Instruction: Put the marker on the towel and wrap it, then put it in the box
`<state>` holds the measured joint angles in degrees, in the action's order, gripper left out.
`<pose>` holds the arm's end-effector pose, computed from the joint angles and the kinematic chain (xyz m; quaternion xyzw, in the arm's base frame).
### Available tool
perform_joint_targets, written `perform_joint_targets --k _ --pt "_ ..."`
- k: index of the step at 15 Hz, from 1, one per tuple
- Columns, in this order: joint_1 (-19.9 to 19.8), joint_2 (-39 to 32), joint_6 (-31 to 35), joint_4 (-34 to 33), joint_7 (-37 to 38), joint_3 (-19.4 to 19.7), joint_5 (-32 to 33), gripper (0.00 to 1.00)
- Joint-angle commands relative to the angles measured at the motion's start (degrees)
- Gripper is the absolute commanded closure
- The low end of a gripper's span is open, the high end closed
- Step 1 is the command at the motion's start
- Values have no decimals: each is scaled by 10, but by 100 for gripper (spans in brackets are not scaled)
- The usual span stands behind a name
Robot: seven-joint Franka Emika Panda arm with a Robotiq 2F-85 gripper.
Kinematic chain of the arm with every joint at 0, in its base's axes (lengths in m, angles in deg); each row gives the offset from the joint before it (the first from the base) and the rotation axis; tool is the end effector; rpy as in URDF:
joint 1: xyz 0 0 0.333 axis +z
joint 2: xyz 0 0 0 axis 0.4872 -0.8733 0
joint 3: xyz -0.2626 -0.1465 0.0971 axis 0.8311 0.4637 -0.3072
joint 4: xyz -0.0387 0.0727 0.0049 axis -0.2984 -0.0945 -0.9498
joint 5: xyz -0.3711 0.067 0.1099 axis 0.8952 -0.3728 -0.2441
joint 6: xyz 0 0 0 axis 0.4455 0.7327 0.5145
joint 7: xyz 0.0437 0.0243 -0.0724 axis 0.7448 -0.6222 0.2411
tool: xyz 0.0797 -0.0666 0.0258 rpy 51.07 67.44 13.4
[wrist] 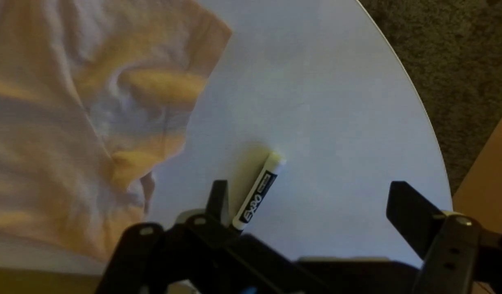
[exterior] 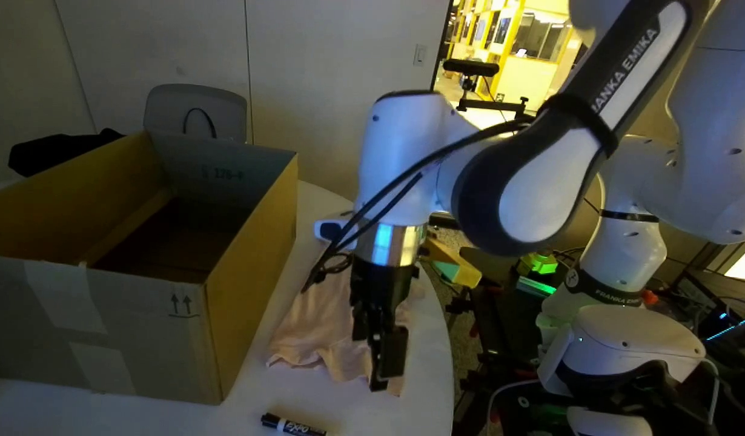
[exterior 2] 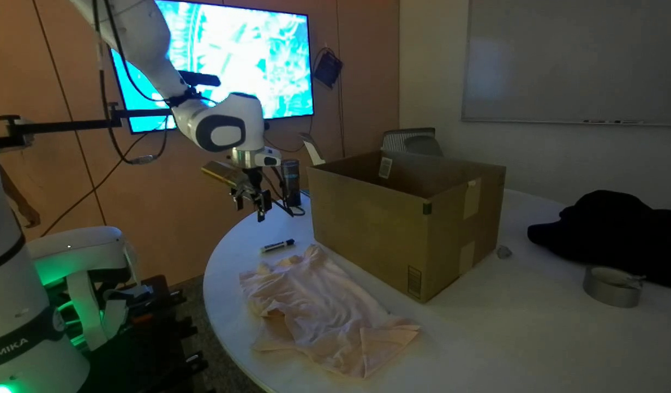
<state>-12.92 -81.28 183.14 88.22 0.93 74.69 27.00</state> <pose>0.4467 0.2298 0.2526 -0.9719 -0.2098 -0.0128 0.1058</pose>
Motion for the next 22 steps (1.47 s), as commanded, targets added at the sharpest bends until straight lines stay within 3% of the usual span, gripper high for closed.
perform_joint_targets --k 1,5,10,17,18,19,20,22 --pt "-2 -114 24 -90 36 -24 45 0" --pt "13 -205 47 -164 94 -11 119 0" --pt "27 -274 84 -220 147 5 154 0" --pt "69 -300 87 -230 213 45 186 0" --pt "74 -301 86 -229 220 49 191 6" --pt "78 -302 84 -228 224 52 194 1" --pt "78 -302 78 -227 226 52 195 30" --pt "80 -305 72 -227 230 53 198 37"
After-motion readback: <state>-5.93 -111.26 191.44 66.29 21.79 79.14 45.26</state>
